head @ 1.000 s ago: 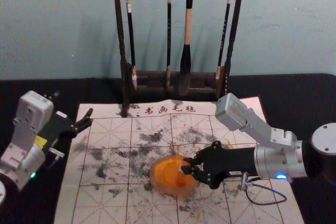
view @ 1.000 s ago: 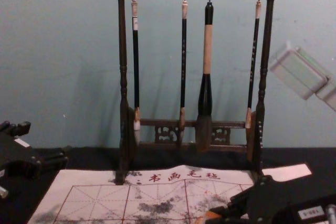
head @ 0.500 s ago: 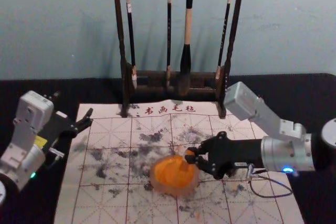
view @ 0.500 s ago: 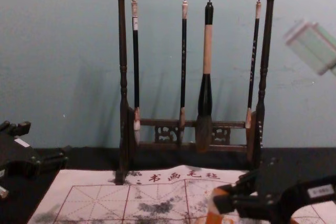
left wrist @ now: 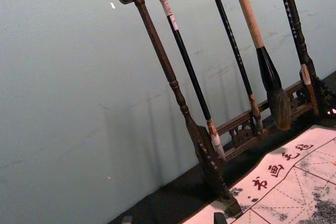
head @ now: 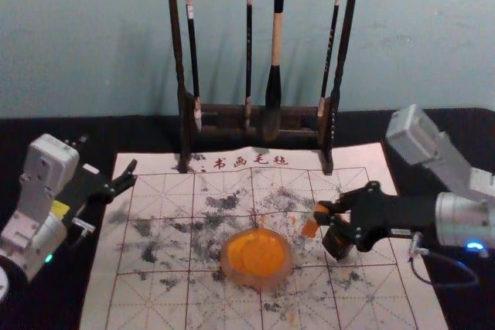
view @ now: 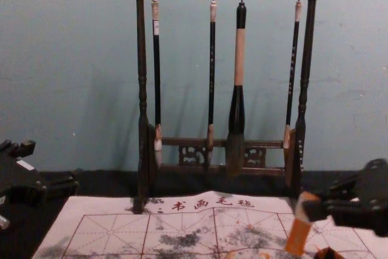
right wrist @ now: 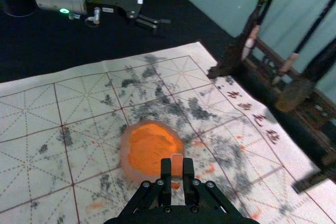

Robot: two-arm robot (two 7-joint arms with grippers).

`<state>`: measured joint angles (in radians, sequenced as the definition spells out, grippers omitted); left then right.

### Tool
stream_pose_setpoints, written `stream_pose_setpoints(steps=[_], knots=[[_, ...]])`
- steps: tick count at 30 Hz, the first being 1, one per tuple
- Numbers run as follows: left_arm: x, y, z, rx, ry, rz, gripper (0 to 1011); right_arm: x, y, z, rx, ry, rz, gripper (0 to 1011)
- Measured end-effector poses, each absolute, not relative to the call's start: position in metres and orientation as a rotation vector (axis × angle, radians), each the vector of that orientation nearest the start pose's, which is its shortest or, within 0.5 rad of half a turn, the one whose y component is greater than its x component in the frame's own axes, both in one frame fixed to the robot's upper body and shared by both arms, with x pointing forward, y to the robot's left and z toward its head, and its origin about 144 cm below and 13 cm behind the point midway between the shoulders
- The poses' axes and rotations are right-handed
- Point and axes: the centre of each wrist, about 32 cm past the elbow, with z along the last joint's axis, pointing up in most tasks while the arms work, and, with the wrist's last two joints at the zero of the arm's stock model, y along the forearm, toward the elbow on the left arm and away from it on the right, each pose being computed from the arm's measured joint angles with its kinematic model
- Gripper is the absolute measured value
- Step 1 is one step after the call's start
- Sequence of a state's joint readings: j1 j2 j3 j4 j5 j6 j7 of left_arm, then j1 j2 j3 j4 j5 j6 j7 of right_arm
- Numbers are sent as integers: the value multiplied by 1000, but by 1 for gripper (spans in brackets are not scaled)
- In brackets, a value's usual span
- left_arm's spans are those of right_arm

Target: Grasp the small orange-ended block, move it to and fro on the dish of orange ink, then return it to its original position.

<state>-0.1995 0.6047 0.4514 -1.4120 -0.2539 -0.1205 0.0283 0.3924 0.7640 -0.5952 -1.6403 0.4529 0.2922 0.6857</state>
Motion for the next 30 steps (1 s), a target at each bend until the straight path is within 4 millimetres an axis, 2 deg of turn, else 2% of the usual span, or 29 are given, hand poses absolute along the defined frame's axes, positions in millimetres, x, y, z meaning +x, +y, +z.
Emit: stream_pose_setpoints(steps=[12,20,30], knots=[[489,310,1140,304,-285,1248,1001,486,-321,1243,-492,-38,-554,94],[489,310,1140,305,-285,1248,1001,482,-330,1240,-500,-28,-581,94],[489,310,1140,304,-285,1248,1001,485,-331,1235,-512,-15,-589,94]])
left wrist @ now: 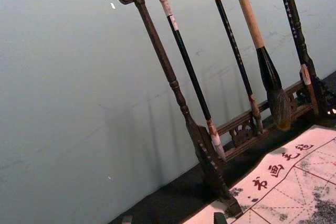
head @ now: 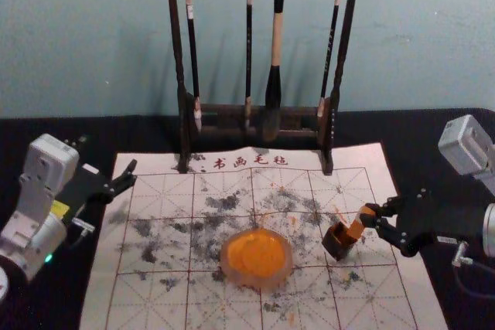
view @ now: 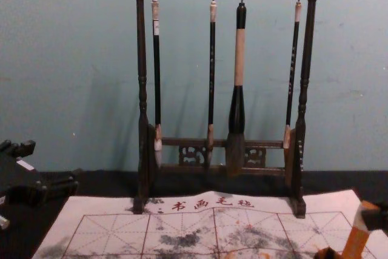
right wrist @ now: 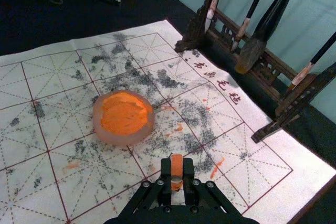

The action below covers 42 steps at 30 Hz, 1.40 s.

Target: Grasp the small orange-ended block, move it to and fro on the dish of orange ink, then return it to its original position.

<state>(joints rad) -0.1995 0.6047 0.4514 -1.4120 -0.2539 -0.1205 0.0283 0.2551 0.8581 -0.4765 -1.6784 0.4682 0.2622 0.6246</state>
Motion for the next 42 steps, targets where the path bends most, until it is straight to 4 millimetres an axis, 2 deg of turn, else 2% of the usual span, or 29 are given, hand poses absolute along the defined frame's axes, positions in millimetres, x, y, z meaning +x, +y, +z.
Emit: stream_pose_setpoints(steps=[42], knots=[[489,310,1140,304,-285,1248,1001,514,-308,1209,-566,16,-541,94]])
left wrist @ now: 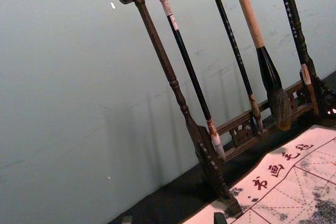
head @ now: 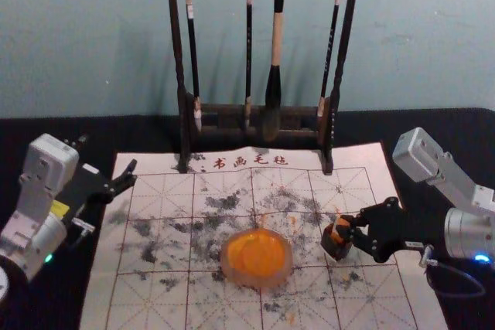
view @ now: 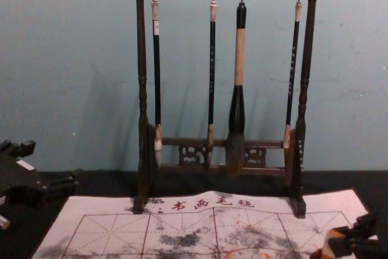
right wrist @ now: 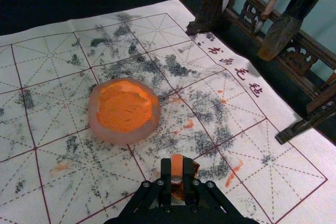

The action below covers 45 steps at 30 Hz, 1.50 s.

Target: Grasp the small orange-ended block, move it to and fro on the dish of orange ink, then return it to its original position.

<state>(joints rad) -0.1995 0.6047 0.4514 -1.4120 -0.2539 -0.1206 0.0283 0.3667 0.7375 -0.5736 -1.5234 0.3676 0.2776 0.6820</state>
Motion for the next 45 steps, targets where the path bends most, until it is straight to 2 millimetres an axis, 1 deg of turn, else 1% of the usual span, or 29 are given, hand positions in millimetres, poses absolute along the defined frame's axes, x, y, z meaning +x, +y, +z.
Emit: stream_pose_setpoints(steps=[36,37,40,41,42,44,45], knots=[[489,310,1140,304,-285,1248,1001,514,-307,1208,-568,10,-543,97],[489,310,1140,304,-285,1248,1001,514,-307,1208,-568,10,-543,105],[489,310,1140,304,-285,1248,1002,514,-307,1208,-568,10,-543,194],[489,310,1140,305,-285,1248,1001,514,-307,1208,-568,11,-543,194],[489,310,1140,304,-285,1248,1001,514,-307,1208,-568,11,-543,244],[489,310,1140,304,-285,1248,1001,514,-307,1208,-568,11,-543,287],[489,310,1140,304,-285,1248,1001,514,-307,1208,-568,11,-543,327]])
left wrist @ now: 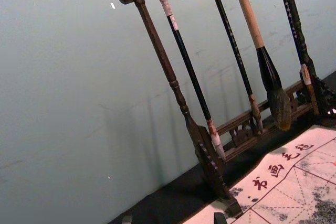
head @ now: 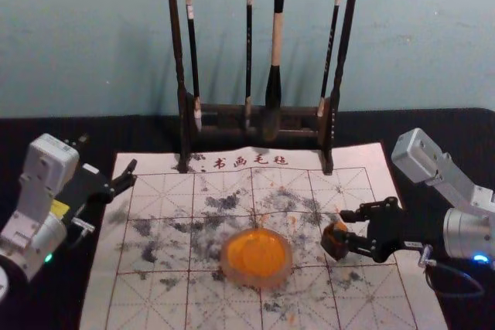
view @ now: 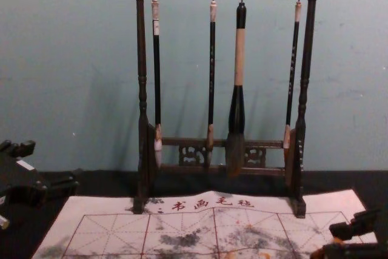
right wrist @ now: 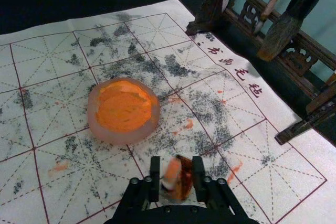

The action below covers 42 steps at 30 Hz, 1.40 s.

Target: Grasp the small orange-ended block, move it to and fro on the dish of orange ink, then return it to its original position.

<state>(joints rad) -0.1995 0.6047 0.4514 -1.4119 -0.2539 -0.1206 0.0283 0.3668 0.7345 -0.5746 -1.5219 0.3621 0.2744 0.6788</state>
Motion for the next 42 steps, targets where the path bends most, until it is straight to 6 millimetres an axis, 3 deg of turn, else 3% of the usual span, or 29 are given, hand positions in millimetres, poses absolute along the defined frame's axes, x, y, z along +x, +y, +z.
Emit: stream_pose_setpoints(steps=[12,15,23,35,42], knots=[[489,310,1140,305,-285,1248,1001,514,-307,1208,-568,11,-543,689],[489,310,1140,304,-285,1248,1001,514,-307,1208,-568,11,-543,821],[489,310,1140,305,-285,1248,1001,514,-307,1208,-568,11,-543,1003],[489,310,1140,305,-285,1248,1001,510,-308,1214,-509,-27,-601,1003],[489,310,1140,304,-285,1248,1001,493,-317,1220,-360,-108,-825,1003]])
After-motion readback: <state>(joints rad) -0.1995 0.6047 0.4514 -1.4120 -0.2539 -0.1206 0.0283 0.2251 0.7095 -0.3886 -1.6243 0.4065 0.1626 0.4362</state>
